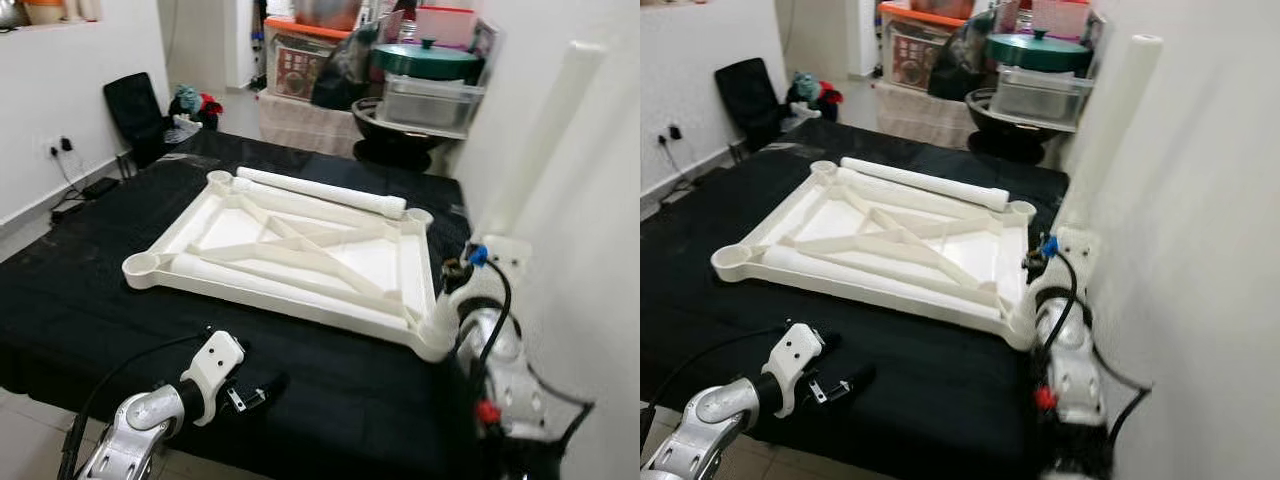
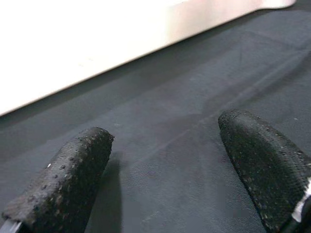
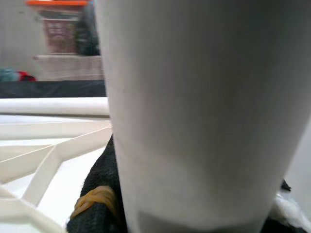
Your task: Building children table
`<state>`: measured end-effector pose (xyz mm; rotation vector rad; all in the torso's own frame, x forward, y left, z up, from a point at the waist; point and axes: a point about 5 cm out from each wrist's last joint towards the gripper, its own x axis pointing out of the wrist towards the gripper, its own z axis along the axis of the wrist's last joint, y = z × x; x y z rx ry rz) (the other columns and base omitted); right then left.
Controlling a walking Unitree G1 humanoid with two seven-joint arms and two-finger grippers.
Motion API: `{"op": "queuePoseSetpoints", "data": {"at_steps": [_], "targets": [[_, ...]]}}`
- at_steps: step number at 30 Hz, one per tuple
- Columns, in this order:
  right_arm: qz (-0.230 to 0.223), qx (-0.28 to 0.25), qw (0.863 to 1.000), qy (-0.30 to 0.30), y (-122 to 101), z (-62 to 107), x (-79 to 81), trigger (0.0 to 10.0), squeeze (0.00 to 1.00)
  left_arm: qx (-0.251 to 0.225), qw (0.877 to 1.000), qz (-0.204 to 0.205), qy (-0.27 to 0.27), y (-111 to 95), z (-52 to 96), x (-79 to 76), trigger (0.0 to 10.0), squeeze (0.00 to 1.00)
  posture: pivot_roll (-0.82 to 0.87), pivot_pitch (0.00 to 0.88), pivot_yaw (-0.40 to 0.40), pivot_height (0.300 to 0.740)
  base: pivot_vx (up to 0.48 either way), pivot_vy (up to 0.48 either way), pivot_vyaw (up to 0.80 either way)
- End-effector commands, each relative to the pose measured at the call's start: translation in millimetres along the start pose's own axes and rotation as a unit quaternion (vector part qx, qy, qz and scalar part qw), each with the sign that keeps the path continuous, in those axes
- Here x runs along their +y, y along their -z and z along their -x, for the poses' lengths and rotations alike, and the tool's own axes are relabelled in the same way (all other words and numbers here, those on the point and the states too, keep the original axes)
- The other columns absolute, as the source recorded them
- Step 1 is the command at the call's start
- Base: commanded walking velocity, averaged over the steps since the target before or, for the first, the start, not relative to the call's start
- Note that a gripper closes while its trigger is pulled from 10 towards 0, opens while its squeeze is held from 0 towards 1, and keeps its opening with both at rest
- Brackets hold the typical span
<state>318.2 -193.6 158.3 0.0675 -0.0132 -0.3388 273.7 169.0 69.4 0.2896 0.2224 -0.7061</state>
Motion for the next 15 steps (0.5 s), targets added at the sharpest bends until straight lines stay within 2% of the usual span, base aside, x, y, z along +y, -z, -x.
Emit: {"op": "queuePoseSetpoints", "data": {"at_steps": [1, 4, 5, 9, 11, 15], "targets": [[0.025, 0.087, 0.995, 0.049, 35.7, 7.0, -13.7, 0.0, 0.0, 0.006, 1.0, -0.003, 0.003, 2.0, -2.0, -2.2, 10.0, 0.0, 0.07, 0.0, -0.123, 0.74, 0.0, 0.0, 0.0], [0.025, 0.087, 0.995, 0.049, 35.7, 7.0, -13.7, 0.0, 0.0, 0.006, 1.0, -0.003, 0.003, 2.0, -2.0, -2.2, 10.0, 0.0, 0.07, 0.0, -0.123, 0.74, 0.0, 0.0, 0.0], [0.021, 0.087, 0.995, 0.045, 32.4, 6.5, -8.3, 10.0, 0.0, 0.007, 1.0, -0.003, 0.002, 2.1, -1.9, -2.0, 10.0, 0.0, 0.08, 0.0, -0.129, 0.74, 0.0, 0.0, 0.0], [0.028, 0.061, 0.998, -0.003, 16.1, 4.5, 7.7, 10.0, 0.0, 0.008, 1.0, 0.0, 0.0, 3.5, -1.1, -3.1, 10.0, 0.0, 0.07, 0.0, -0.128, 0.74, 0.0, 0.0, 0.0], [0.031, 0.043, 0.998, -0.015, 7.8, 3.2, 6.1, 10.0, 0.97, 0.008, 1.0, 0.001, 0.0, 4.0, -0.7, -3.2, 10.0, 0.0, 0.07, 0.0, -0.128, 0.74, 0.0, 0.0, 0.0], [0.03, 0.036, 0.999, -0.021, 1.7, 3.0, 1.9, 10.0, 1.0, 0.009, 1.0, 0.001, -0.001, 4.0, -0.3, -1.7, 10.0, 0.0, 0.07, 0.0, -0.129, 0.74, 0.0, 0.0, 0.0]]}}
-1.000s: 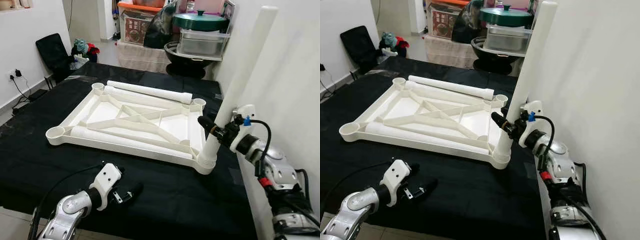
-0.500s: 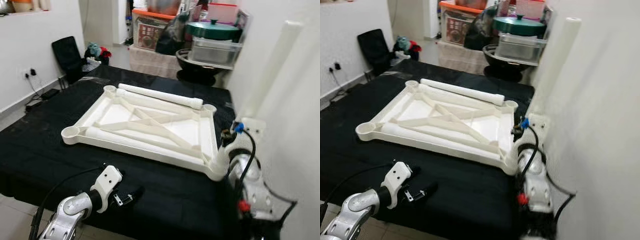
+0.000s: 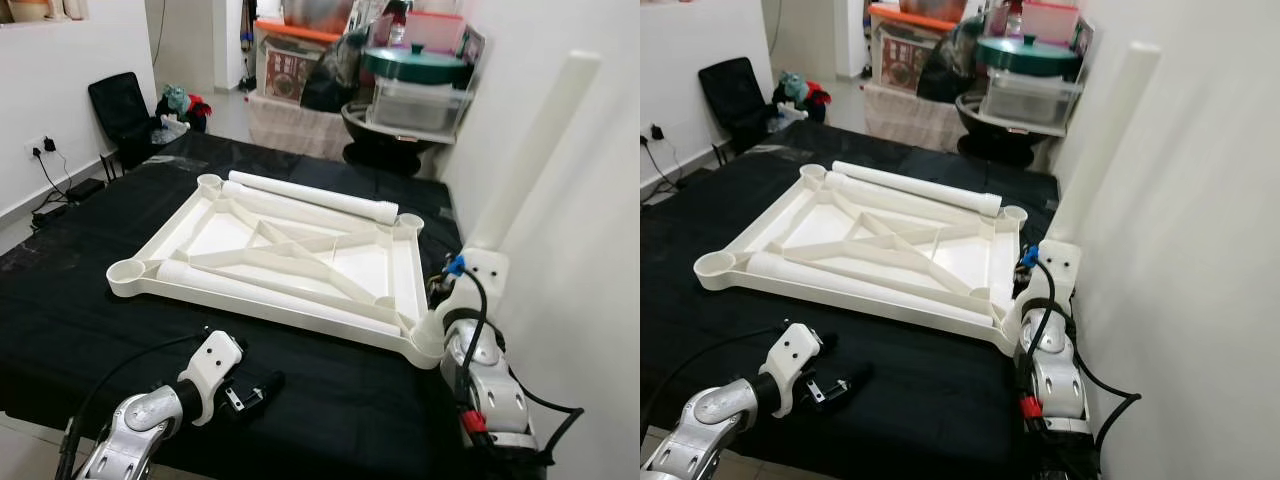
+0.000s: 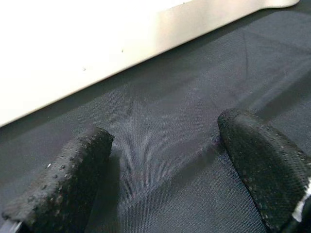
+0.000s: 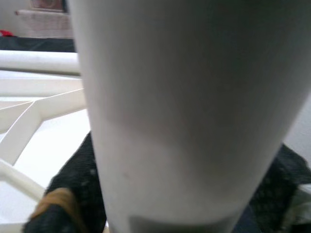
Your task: Building children table
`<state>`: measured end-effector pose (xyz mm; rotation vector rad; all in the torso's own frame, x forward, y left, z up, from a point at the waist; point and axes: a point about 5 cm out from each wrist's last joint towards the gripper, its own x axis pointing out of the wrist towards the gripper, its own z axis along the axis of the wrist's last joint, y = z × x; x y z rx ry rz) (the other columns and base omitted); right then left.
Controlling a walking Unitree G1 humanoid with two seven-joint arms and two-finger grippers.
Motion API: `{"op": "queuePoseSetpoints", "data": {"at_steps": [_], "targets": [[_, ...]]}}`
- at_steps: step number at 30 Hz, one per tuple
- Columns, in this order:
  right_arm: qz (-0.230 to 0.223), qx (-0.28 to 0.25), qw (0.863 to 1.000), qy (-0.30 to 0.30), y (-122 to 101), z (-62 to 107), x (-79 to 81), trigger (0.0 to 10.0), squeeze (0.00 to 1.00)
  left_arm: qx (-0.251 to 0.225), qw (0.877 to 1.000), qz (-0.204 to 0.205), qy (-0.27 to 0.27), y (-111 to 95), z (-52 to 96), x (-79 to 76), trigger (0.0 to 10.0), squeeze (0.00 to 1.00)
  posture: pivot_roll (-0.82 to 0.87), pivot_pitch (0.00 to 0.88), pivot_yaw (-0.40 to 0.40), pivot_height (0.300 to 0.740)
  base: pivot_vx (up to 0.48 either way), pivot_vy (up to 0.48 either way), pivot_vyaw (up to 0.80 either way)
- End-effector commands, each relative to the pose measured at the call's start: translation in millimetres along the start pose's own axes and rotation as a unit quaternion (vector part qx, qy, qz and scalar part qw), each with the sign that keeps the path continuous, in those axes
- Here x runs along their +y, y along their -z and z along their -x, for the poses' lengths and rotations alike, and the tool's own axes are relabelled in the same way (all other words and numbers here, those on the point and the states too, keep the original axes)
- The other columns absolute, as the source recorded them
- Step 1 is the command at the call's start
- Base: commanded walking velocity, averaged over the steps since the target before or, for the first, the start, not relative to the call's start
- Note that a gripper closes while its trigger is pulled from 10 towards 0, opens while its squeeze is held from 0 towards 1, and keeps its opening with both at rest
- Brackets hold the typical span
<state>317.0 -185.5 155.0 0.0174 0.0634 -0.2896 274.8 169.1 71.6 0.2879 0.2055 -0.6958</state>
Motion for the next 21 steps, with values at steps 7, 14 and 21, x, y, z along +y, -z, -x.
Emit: {"op": "queuePoseSetpoints", "data": {"at_steps": [7, 14, 21], "targets": [[-0.021, -0.055, 0.995, -0.084, -31.2, -9.9, -26.8, 10.0, 0.0, 0.016, 1.0, 0.002, 0.007, 6.7, 0.3, -2.8, 10.0, 0.0, 0.07, 0.0, -0.126, 0.74, 0.0, 0.0, 0.0], [0.015, -0.076, 0.953, -0.293, -53.7, -17.9, -59.2, 10.0, 0.0, 0.014, 1.0, 0.002, 0.009, 5.9, -1.4, -2.8, 10.0, 0.0, 0.06, 0.0, -0.123, 0.74, 0.0, 0.0, 0.0], [0.031, -0.044, 0.94, -0.337, -51.6, -27.8, -75.7, 10.0, 0.0, 0.012, 1.0, -0.001, 0.008, 4.8, -1.3, -1.6, 10.0, 0.0, 0.07, 0.0, -0.13, 0.74, 0.0, 0.0, 0.0]]}}
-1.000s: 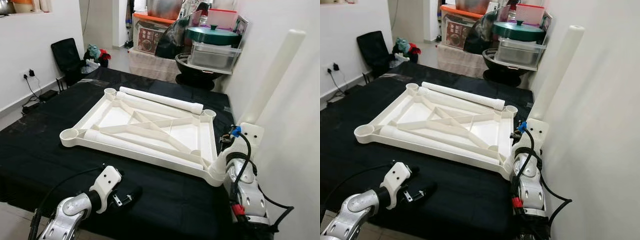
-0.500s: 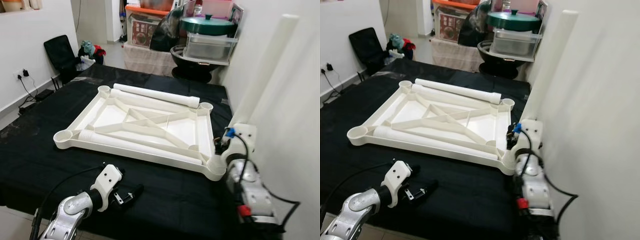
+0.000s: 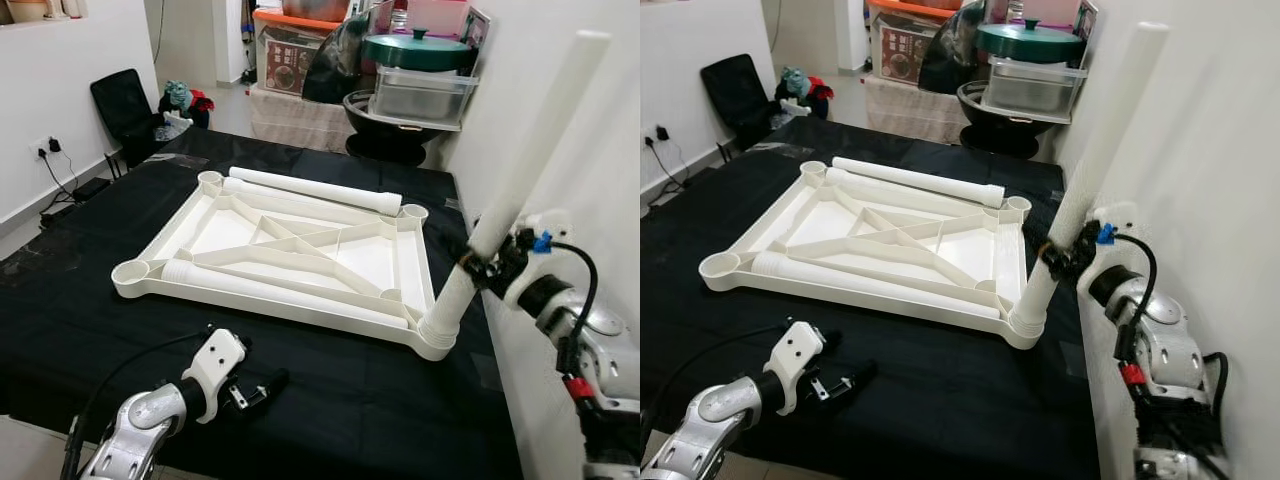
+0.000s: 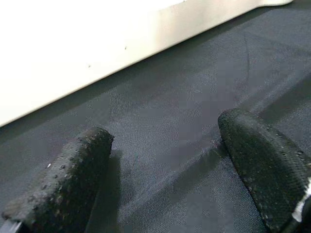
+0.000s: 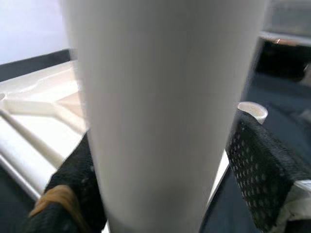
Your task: Building children table
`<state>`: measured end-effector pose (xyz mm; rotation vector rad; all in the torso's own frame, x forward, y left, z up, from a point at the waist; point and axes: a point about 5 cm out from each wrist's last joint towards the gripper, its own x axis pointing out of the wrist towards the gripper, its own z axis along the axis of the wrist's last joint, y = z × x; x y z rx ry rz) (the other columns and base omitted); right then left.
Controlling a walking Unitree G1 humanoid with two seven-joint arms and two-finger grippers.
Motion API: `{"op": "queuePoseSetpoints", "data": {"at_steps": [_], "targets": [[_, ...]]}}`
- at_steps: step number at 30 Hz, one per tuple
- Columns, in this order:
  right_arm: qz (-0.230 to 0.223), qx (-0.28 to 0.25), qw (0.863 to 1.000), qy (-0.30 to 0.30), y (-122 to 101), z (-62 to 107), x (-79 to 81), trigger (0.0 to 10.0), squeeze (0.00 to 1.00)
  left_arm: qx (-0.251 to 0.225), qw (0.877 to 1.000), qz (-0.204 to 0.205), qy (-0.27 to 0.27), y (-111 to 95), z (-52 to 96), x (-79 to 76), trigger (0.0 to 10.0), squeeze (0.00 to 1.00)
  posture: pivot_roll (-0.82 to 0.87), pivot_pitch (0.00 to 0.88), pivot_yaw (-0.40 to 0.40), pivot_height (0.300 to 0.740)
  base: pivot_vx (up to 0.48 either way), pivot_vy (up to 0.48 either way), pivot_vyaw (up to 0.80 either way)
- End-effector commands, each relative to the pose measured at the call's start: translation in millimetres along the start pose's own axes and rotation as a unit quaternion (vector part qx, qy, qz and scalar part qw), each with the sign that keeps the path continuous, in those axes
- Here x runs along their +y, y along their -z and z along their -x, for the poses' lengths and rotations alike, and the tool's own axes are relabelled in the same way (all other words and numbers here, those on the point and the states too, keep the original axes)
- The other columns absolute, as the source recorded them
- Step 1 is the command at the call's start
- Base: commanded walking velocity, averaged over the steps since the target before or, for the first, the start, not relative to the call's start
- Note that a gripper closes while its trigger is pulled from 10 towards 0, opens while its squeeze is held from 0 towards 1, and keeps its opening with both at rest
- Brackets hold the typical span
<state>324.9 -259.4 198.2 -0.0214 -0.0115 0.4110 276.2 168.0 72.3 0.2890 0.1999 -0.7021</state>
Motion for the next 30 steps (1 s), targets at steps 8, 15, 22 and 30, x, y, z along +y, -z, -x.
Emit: {"op": "queuePoseSetpoints", "data": {"at_steps": [8, 15, 22, 30], "targets": [[0.004, -0.008, 1.0, 0.029, -4.6, -2.9, -13.1, 0.0, 0.0, 0.016, 1.0, 0.0, 0.006, 6.5, 1.6, -2.1, 10.0, 0.0, 0.08, 0.0, -0.129, 0.74, 0.0, 0.0, 0.0], [-0.004, -0.022, 0.999, 0.041, -6.0, -4.5, -12.7, 0.0, 0.0, 0.016, 1.0, -0.002, 0.009, 6.1, 1.6, -1.9, 10.0, 0.0, 0.07, 0.0, -0.122, 0.74, 0.0, 0.0, 0.0], [-0.042, 0.002, 0.975, 0.217, 6.5, -5.0, -19.3, 0.0, 0.0, 0.017, 1.0, -0.003, 0.01, 6.6, 1.3, -2.4, 10.0, 0.0, 0.07, 0.0, -0.126, 0.74, 0.0, 0.0, 0.0], [-0.139, 0.08, 0.885, 0.438, 68.0, 5.2, 55.2, 0.0, 0.0, 0.019, 1.0, -0.003, 0.012, 7.0, -2.0, -6.7, 10.0, 0.0, 0.09, 0.0, -0.135, 0.74, 0.0, 0.0, 0.0]]}}
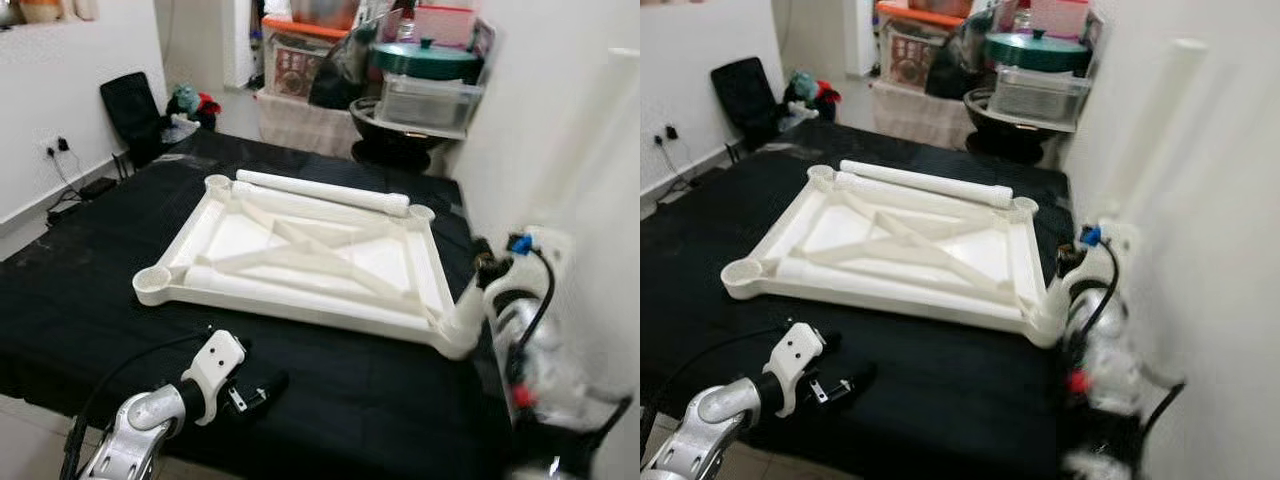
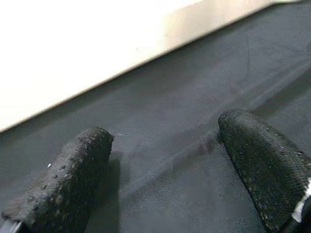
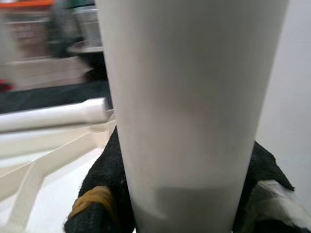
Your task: Building children table
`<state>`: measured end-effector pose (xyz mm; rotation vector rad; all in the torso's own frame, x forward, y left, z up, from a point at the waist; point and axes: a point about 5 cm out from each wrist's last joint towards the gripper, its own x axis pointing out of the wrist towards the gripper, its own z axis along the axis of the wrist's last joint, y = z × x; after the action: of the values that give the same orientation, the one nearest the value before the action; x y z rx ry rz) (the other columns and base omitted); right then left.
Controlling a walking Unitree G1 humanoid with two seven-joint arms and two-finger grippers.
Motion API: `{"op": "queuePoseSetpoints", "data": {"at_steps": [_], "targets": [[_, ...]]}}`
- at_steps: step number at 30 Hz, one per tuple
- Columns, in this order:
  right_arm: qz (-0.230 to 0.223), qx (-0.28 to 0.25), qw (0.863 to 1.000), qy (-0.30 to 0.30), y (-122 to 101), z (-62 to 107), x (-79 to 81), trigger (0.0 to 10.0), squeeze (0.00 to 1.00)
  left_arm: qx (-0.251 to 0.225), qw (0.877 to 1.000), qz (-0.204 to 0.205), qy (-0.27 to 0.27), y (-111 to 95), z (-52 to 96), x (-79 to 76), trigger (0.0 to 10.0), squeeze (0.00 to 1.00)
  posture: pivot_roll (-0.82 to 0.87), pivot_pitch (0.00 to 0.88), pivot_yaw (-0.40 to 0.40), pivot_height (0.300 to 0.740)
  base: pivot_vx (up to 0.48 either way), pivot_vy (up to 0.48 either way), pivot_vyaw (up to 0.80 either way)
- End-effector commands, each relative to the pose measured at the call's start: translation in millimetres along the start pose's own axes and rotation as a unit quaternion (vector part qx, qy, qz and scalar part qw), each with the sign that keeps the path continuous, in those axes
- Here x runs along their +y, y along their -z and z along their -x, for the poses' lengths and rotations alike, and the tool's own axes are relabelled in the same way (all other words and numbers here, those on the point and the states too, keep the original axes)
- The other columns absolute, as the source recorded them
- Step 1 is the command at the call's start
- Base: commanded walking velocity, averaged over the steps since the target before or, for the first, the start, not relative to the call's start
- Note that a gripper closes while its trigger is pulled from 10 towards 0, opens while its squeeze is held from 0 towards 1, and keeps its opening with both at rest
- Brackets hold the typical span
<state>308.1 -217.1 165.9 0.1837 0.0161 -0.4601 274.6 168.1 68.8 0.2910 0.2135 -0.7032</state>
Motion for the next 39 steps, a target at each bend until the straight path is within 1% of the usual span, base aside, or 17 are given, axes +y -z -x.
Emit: {"op": "queuePoseSetpoints", "data": {"at_steps": [1, 3, 4, 7, 12, 13, 14, 15, 17, 18, 19, 24, 35, 36, 37, 38, 39], "targets": [[-0.001, 0.096, 0.995, 0.021, 41.7, 12.8, 2.1, 0.0, 0.0, 0.012, 1.0, -0.006, 0.012, 2.7, -2.9, -5.2, 10.0, 0.0, 0.09, 0.0, -0.135, 0.74, 0.0, 0.0, 0.0], [-0.002, 0.099, 0.995, 0.005, 43.6, 15.5, 11.3, 0.0, 0.0, 0.012, 1.0, -0.007, 0.011, 1.8, -2.7, -3.3, 10.0, 0.0, 0.09, 0.0, -0.137, 0.74, 0.0, 0.0, 0.0], [0.0, 0.086, 0.996, -0.023, 38.2, 13.6, 19.7, 10.0, 0.0, 0.014, 1.0, -0.009, 0.007, 2.2, -1.6, 0.3, 10.0, 0.0, 0.09, 0.0, -0.13, 0.74, 0.0, 0.0, 0.0], [-0.004, 0.063, 0.997, -0.054, 27.9, 9.8, 27.8, 10.0, 0.0, 0.016, 1.0, -0.011, 0.001, 2.9, -0.4, 4.3, 10.0, 0.0, 0.08, 0.0, -0.126, 0.74, 0.0, 0.0, 0.0], [-0.016, 0.046, 0.997, -0.057, 16.1, 9.5, 32.3, 10.0, 0.0, 0.016, 1.0, -0.01, 0.002, 2.7, -1.0, 3.5, 10.0, 0.0, 0.08, 0.0, -0.12, 0.74, 0.0, 0.0, 0.0], [-0.032, 0.028, 0.996, -0.083, 3.8, 8.1, 34.2, 10.0, 1.0, 0.014, 1.0, -0.009, 0.005, 2.6, -1.9, 1.3, 10.0, 0.0, 0.07, 0.0, -0.115, 0.74, 0.0, 0.0, 0.0], [-0.032, 0.028, 0.996, -0.083, 3.8, 8.1, 34.2, 10.0, 1.0, 0.014, 1.0, -0.009, 0.005, 2.6, -1.9, 1.3, 10.0, 0.0, 0.07, 0.0, -0.115, 0.74, 0.0, 0.0, 0.0], [-0.04, 0.008, 0.991, -0.125, -8.3, 6.3, 36.6, 10.0, 0.35, 0.013, 1.0, -0.008, 0.008, 2.6, -2.6, -0.3, 10.0, 0.0, 0.07, 0.0, -0.116, 0.74, 0.0, 0.0, 0.0], [-0.04, 0.008, 0.991, -0.125, -8.3, 6.3, 36.6, 10.0, 0.35, 0.013, 1.0, -0.008, 0.008, 2.6, -2.6, -0.3, 10.0, 0.0, 0.07, 0.0, -0.116, 0.74, 0.0, 0.0, 0.0], [-0.053, -0.008, 0.982, -0.182, -19.6, 5.8, 39.3, 10.0, 0.0, 0.013, 1.0, -0.008, 0.009, 2.5, -3.2, -1.1, 10.0, 0.0, 0.06, 0.0, -0.113, 0.74, 0.0, 0.0, 0.0], [-0.053, -0.008, 0.982, -0.182, -19.6, 5.8, 39.3, 10.0, 0.0, 0.013, 1.0, -0.008, 0.009, 2.5, -3.2, -1.1, 10.0, 0.0, 0.06, 0.0, -0.113, 0.74, 0.0, 0.0, 0.0], [-0.032, -0.034, 0.901, -0.431, -42.8, 18.3, 44.9, 10.0, 0.0, 0.009, 1.0, -0.006, 0.012, 1.6, -3.6, -0.2, 10.0, 0.0, 0.07, 0.0, -0.113, 0.74, 0.0, 0.0, 0.0], [-0.018, -0.017, 0.835, -0.55, -49.8, 27.7, 44.7, 10.0, 0.0, 0.007, 1.0, -0.005, 0.012, 1.3, -2.3, -0.6, 10.0, 0.0, 0.07, 0.0, -0.119, 0.74, 0.0, 0.0, 0.0], [-0.012, -0.012, 0.84, -0.543, -45.8, 24.5, 44.3, 7.4, 0.0, 0.007, 1.0, -0.005, 0.012, 1.2, -2.3, -0.6, 10.0, 0.0, 0.07, 0.0, -0.119, 0.74, 0.0, 0.0, 0.0], [-0.012, -0.012, 0.84, -0.543, -45.8, 24.5, 44.3, 7.4, 0.0, 0.007, 1.0, -0.005, 0.012, 1.2, -2.3, -0.6, 10.0, 0.0, 0.07, 0.0, -0.119, 0.74, 0.0, 0.0, 0.0], [-0.007, -0.006, 0.856, -0.516, -40.7, 16.9, 42.5, 1.1, 0.0, 0.007, 1.0, -0.006, 0.012, 1.1, -2.3, -0.6, 10.0, 0.0, 0.07, 0.0, -0.119, 0.74, 0.0, 0.0, 0.0], [-0.004, -0.002, 0.866, -0.5, -37.8, 11.3, 40.6, 0.0, 0.0, 0.006, 1.0, -0.006, 0.012, 0.7, -2.5, -0.6, 10.0, 0.0, 0.08, 0.0, -0.119, 0.74, 0.0, 0.0, 0.0]]}}
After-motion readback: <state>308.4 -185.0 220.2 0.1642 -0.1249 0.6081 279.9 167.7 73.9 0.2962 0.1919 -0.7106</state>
